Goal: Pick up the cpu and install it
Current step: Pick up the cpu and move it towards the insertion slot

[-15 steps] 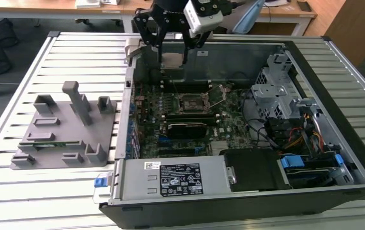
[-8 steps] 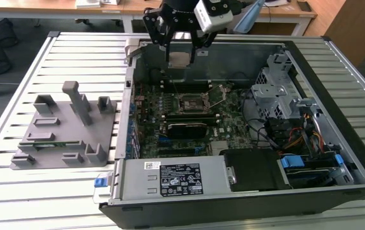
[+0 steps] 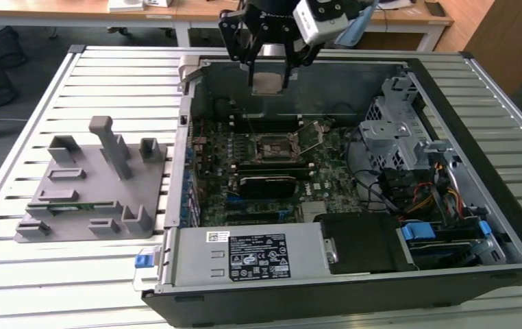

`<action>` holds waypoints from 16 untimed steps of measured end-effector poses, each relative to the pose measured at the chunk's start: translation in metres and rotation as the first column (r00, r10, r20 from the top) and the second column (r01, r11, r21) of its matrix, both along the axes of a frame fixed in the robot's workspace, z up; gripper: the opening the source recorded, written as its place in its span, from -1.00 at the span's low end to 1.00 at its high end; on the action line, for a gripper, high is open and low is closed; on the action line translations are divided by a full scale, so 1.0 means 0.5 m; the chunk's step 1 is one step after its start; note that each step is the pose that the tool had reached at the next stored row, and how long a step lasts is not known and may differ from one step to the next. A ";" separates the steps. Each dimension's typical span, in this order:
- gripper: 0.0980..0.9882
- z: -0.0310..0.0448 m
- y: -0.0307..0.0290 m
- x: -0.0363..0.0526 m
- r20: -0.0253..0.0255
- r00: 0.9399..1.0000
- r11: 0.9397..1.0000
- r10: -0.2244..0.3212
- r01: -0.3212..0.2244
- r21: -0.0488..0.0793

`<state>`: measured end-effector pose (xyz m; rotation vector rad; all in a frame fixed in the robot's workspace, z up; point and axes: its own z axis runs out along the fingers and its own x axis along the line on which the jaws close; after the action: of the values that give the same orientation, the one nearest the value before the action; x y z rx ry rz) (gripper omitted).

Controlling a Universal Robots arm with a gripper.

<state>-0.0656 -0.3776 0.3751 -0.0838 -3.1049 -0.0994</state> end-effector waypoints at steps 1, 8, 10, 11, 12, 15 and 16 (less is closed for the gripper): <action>-0.02 0.000 0.001 0.002 0.000 1.000 1.000 0.000 0.000 0.000; -0.02 0.000 0.003 0.031 0.000 1.000 1.000 0.000 0.000 0.000; -0.02 -0.001 0.003 0.043 0.000 1.000 1.000 0.000 0.000 0.000; -0.02 -0.001 0.004 0.048 0.000 1.000 1.000 0.000 0.000 0.000; -0.02 -0.001 0.004 0.053 0.000 1.000 1.000 0.000 0.000 0.000; -0.02 -0.001 0.004 0.058 0.000 1.000 1.000 0.000 0.000 0.000; -0.02 -0.001 0.004 0.058 0.000 1.000 1.000 0.000 0.000 0.000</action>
<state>-0.0364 -0.3755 0.3748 -0.0839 -3.1049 -0.1000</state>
